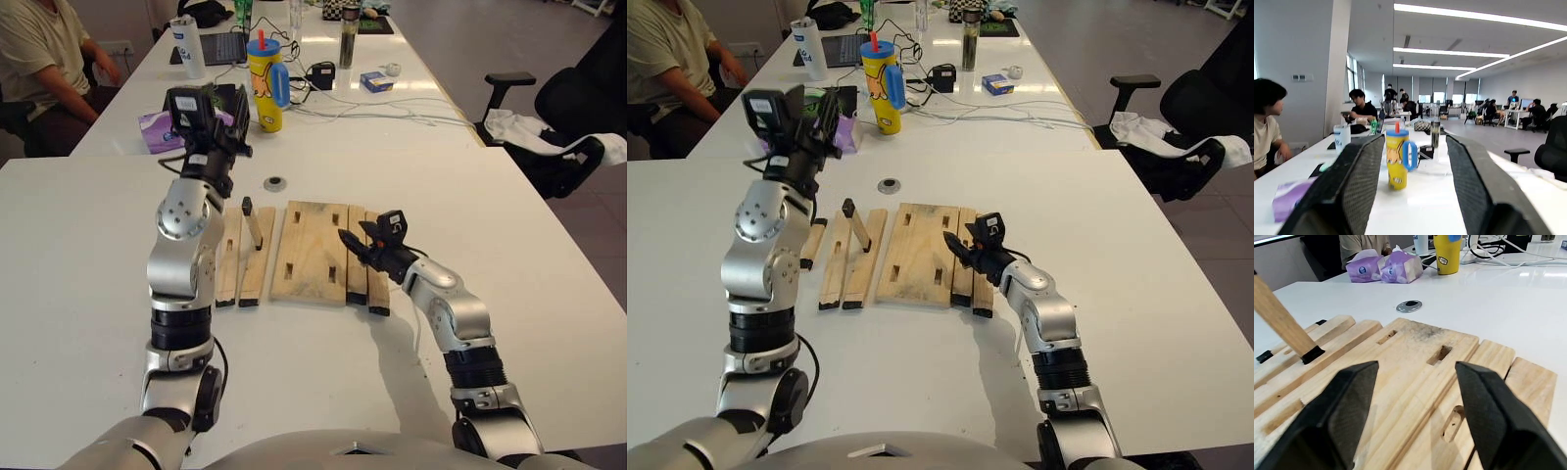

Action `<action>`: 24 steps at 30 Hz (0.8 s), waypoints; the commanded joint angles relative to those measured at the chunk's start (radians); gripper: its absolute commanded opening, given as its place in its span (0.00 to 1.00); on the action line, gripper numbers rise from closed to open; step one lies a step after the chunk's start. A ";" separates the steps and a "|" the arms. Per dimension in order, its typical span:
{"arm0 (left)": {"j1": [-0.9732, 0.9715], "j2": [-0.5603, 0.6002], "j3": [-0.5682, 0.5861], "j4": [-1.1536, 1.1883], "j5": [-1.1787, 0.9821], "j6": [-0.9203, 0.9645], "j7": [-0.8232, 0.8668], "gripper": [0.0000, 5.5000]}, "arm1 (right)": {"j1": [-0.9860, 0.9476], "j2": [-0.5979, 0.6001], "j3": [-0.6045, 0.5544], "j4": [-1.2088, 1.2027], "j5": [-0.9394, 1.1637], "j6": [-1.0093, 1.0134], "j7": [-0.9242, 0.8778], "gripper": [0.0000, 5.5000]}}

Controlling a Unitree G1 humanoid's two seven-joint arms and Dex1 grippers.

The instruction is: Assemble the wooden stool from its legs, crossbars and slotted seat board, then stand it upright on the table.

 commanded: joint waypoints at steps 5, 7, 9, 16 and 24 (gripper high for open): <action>-0.049 -0.009 0.001 0.119 0.007 0.024 0.007 0.42 | -0.025 0.011 0.001 0.002 -0.012 -0.012 -0.010 0.53; 0.053 -0.012 -0.011 0.204 0.017 0.074 0.005 0.42 | -0.019 0.017 0.009 -0.001 -0.015 -0.012 -0.009 0.53; 0.173 -0.035 -0.011 0.296 0.002 0.098 -0.009 0.42 | -0.013 0.019 0.019 -0.005 -0.017 -0.007 -0.008 0.53; 0.160 -0.080 0.014 0.317 -0.043 0.016 -0.020 0.42 | -0.005 0.013 0.023 -0.013 -0.024 0.003 -0.012 0.53; 0.154 -0.063 0.015 0.330 -0.033 -0.003 -0.034 0.42 | -0.012 0.017 0.025 -0.006 -0.026 0.004 -0.011 0.53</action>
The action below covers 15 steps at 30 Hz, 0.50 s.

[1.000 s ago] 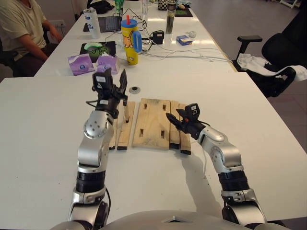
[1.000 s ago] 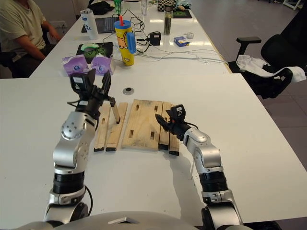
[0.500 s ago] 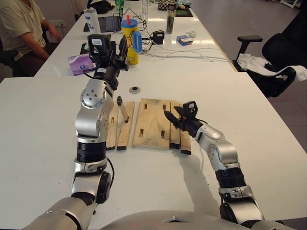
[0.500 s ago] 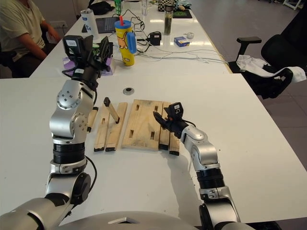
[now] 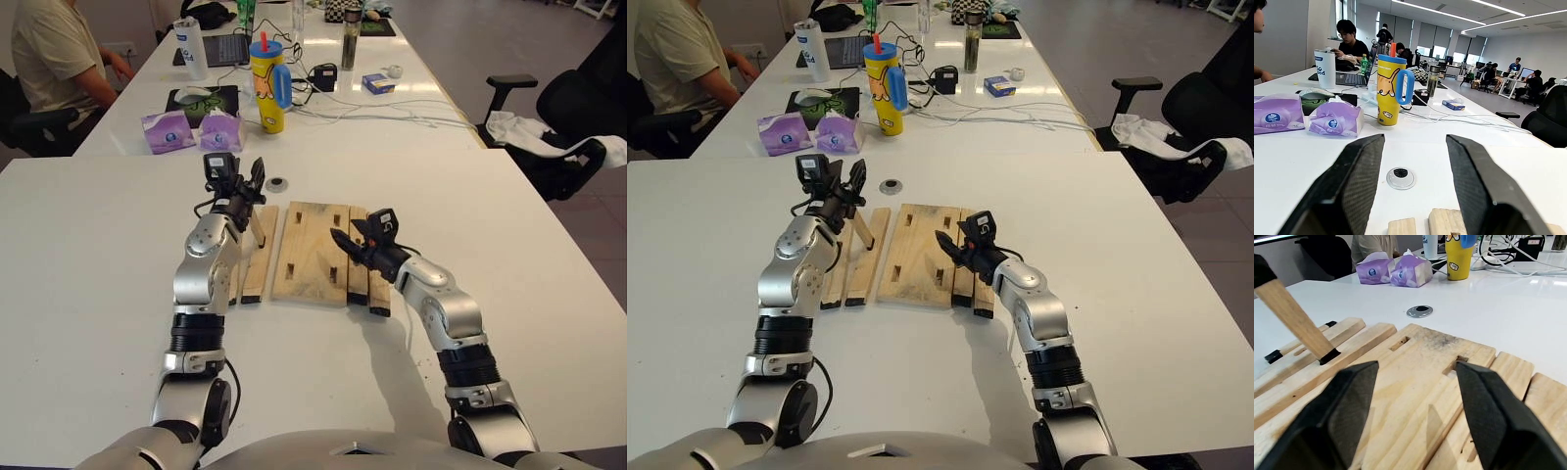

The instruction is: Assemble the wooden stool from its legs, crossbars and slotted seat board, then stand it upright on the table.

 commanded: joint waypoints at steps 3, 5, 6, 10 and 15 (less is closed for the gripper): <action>0.022 -0.005 0.008 -0.007 -0.017 -0.007 -0.010 0.42 | -0.002 0.002 -0.007 0.008 -0.001 0.007 -0.004 0.53; -0.015 -0.007 0.015 -0.053 -0.028 -0.031 -0.009 0.42 | -0.001 0.002 -0.007 0.009 -0.002 0.005 -0.004 0.53; -0.039 -0.007 0.025 -0.077 -0.038 -0.037 -0.006 0.42 | 0.000 0.004 -0.006 0.009 -0.003 0.004 -0.005 0.53; -0.137 0.024 0.058 -0.157 -0.057 -0.046 0.008 0.42 | 0.005 0.005 -0.003 0.009 -0.003 0.004 -0.004 0.53; -0.217 0.058 0.057 -0.235 -0.055 -0.020 0.011 0.42 | 0.006 0.005 -0.003 0.011 -0.004 0.004 -0.001 0.53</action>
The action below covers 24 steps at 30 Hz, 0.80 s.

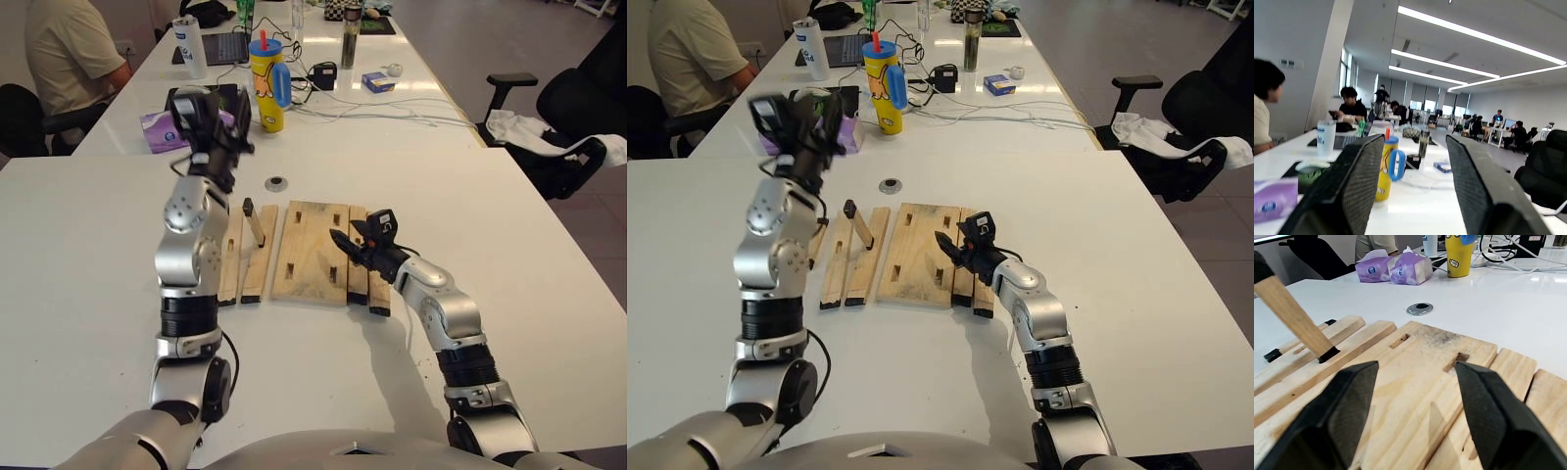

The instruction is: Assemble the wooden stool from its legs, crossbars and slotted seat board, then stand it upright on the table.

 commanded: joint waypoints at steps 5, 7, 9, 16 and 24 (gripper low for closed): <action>0.100 -0.020 -0.069 0.195 0.038 0.114 0.012 0.42 | 0.003 0.008 0.002 0.005 -0.005 0.002 -0.005 0.53; 0.179 -0.044 -0.102 0.340 0.051 0.135 -0.006 0.42 | -0.006 0.011 0.006 0.013 -0.006 0.001 -0.002 0.53; 0.198 -0.056 -0.116 0.413 0.063 0.134 -0.006 0.42 | -0.013 0.008 0.008 0.020 -0.008 0.001 0.002 0.53; 0.053 -0.019 -0.077 0.374 0.095 -0.016 0.021 0.42 | -0.008 0.006 0.007 0.016 -0.010 -0.002 0.003 0.53; 0.117 0.001 -0.077 -0.114 0.084 0.069 0.053 0.42 | 0.009 0.002 0.007 0.010 -0.012 -0.001 0.007 0.53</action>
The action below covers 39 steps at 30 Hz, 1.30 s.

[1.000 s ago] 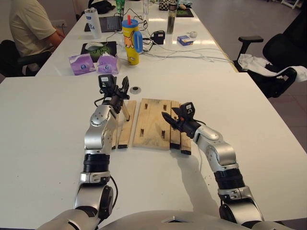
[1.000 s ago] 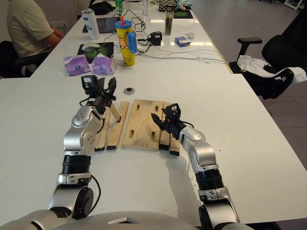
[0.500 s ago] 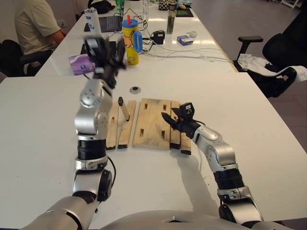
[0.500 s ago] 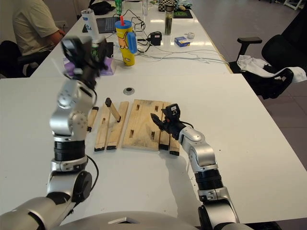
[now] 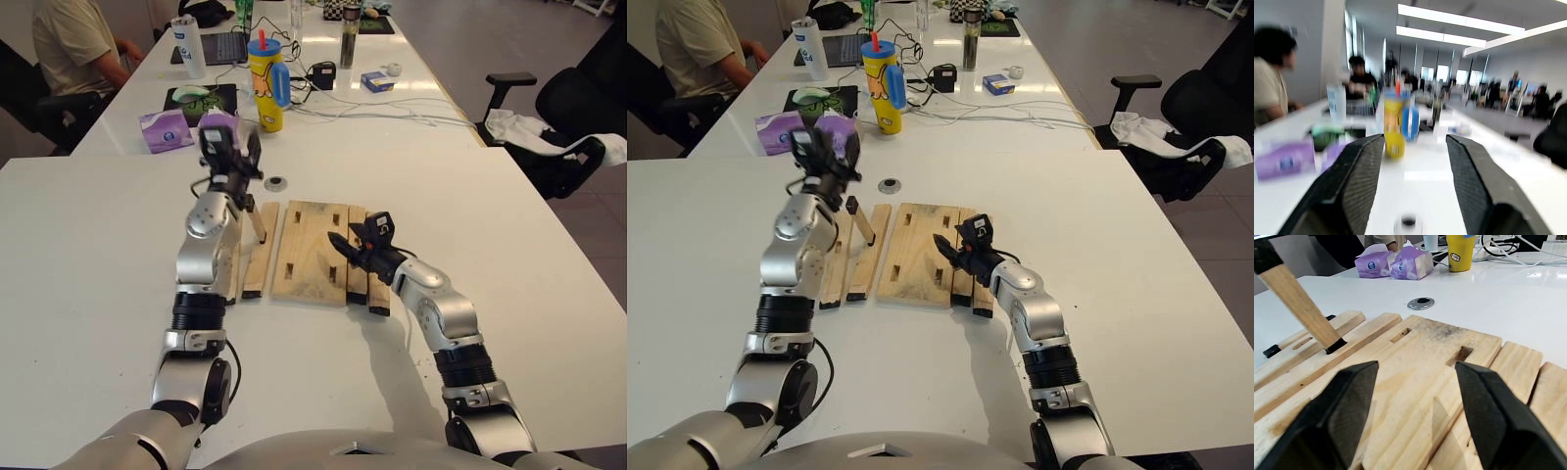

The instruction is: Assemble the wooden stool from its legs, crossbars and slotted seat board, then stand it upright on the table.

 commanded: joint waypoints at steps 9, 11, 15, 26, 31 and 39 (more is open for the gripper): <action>0.432 -0.007 -0.151 -0.585 0.000 0.377 0.035 0.42 | 0.041 -0.031 -0.005 -0.039 0.001 0.027 0.011 0.53; 0.463 -0.020 -0.166 -0.579 0.018 0.358 0.049 0.42 | 0.044 -0.034 0.000 -0.050 0.001 0.036 0.015 0.53; 0.491 -0.049 -0.171 -0.518 0.055 0.300 0.084 0.42 | 0.024 -0.036 0.001 -0.055 0.010 0.059 0.028 0.53; 0.484 -0.064 -0.142 -0.318 0.100 0.224 0.109 0.42 | -0.044 -0.054 0.020 -0.012 0.006 0.077 0.090 0.53; 0.443 -0.037 -0.107 -0.229 0.091 0.208 0.079 0.42 | -0.056 -0.046 0.026 0.001 0.004 0.072 0.094 0.53; 0.339 0.030 -0.088 -0.081 0.076 0.149 -0.019 0.40 | -0.062 -0.035 0.038 0.011 0.001 0.064 0.088 0.53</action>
